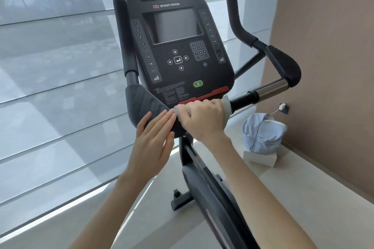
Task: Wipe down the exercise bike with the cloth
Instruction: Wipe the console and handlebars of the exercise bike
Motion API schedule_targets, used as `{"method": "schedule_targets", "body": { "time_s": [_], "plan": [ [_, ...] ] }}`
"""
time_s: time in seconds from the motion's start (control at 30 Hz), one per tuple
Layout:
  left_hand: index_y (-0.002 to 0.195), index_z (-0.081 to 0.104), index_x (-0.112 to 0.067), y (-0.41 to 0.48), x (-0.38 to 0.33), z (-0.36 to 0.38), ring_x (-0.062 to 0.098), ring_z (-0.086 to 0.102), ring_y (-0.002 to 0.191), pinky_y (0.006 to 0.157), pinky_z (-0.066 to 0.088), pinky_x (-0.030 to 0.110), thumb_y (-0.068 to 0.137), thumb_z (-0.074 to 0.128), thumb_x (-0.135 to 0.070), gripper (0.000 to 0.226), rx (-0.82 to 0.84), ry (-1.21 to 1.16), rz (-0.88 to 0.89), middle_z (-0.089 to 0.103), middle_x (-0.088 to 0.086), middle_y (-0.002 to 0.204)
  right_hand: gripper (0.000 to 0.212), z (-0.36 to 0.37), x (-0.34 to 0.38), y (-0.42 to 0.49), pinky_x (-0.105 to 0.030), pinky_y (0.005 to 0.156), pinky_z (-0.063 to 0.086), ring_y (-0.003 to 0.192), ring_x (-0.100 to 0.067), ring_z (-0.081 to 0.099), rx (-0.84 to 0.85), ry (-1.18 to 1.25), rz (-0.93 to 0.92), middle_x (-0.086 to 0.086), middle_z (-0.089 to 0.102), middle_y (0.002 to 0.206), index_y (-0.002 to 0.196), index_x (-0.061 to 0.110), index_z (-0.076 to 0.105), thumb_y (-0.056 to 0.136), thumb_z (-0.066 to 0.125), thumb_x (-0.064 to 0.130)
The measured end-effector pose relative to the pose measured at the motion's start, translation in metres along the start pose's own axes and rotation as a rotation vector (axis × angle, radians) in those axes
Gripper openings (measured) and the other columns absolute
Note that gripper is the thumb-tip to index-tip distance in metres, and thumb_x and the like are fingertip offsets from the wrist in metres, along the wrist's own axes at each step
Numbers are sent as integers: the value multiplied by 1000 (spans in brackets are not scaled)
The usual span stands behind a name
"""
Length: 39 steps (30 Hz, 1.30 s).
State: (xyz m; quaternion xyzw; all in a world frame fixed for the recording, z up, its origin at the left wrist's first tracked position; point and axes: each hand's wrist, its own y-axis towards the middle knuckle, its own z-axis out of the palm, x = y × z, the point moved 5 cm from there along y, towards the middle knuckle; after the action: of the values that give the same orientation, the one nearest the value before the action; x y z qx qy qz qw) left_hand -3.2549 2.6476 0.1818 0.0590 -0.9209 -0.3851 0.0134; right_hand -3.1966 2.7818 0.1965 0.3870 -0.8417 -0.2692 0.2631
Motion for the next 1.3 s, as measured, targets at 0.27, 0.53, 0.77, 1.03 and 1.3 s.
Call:
{"method": "schedule_targets", "body": {
  "time_s": [0.27, 0.53, 0.77, 1.03, 1.3],
  "plan": [
    [134, 50, -3, -5, 24, -14, 18, 37, 136, 115, 23, 46, 98, 33, -21, 44, -34, -41, 5, 47, 7, 142, 39, 32, 29, -62, -53, 115, 14, 145, -23, 8, -442, 754, 423, -12, 21, 154, 129, 17, 50, 95, 42, 35],
    [133, 51, -1, -13, 56, -23, 23, 39, 134, 109, 28, 52, 96, 36, -21, 44, 10, -68, 95, 49, 10, 140, 43, 35, 61, -66, -33, 105, 40, 134, -22, 37, -702, 942, 750, -12, 39, 143, 138, 14, 40, 98, 38, 30],
    [133, 51, -2, -15, 63, -22, 22, 37, 136, 112, 23, 53, 100, 29, -27, 46, 26, -224, 169, 47, 8, 141, 40, 23, 104, -81, -34, 111, 33, 139, -18, 30, -613, 859, 578, -11, 33, 149, 136, 18, 40, 98, 36, 30],
    [134, 50, -5, -7, 6, -27, 17, 33, 139, 117, 15, 44, 98, 31, -20, 44, 9, -551, 232, 46, 4, 142, 43, -49, 63, -145, -7, 100, 32, 123, -9, 45, -397, 520, 464, -7, 50, 132, 129, 17, 50, 96, 42, 43],
    [132, 51, -4, -29, -128, 0, 16, 38, 133, 116, 19, 40, 96, 35, -21, 43, 105, -777, 454, 55, 4, 133, 31, -167, -2, -249, -36, 75, 56, 96, -26, 59, -423, -189, 527, -15, 54, 115, 112, 8, 66, 86, 67, 25]
  ]
}}
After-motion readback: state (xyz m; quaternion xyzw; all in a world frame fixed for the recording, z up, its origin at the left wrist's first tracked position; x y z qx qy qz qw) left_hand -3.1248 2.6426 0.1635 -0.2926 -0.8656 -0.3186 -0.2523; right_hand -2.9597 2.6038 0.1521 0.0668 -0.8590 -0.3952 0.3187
